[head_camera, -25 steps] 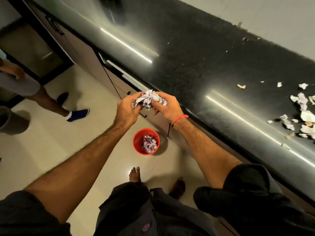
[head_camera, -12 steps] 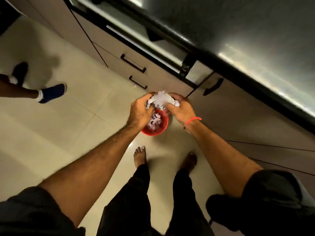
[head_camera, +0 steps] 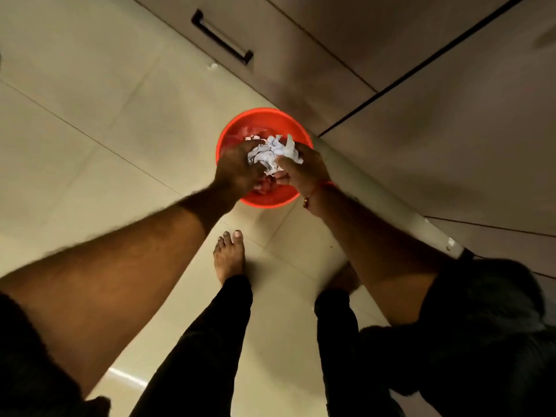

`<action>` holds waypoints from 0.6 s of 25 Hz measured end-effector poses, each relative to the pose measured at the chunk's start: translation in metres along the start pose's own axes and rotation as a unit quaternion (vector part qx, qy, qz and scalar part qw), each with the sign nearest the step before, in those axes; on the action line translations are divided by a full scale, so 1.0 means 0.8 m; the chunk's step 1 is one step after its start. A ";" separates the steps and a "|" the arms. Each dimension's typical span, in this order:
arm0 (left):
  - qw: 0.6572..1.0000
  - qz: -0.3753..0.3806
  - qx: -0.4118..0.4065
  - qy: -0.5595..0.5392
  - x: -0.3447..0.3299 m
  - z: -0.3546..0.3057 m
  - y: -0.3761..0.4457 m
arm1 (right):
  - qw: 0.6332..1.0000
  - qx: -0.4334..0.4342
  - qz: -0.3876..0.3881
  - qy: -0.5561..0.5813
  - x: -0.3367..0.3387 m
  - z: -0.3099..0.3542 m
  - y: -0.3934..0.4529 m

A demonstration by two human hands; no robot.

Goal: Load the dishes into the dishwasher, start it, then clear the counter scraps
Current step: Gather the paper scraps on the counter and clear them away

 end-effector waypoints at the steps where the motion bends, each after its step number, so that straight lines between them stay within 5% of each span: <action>1: 0.996 0.033 0.061 0.053 -0.026 0.036 0.010 | 1.000 -0.008 -0.003 0.000 -0.002 -0.014 0.011; 7: 0.985 0.074 0.138 0.068 -0.065 0.067 0.018 | 0.992 -0.108 0.031 0.054 -0.004 -0.057 0.051; 15: 0.977 0.107 0.163 0.080 -0.065 0.041 -0.007 | 0.998 -0.064 -0.017 -0.020 0.014 -0.039 0.025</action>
Point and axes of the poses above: each hand's wrist, its own y-axis towards the middle knuckle, its own x-axis out of the back of the hand, z = x × y, the point moved 5 cm from there along y, towards the middle knuckle, and after that the axes turned 1 degree about y, right-handed, at the moved point
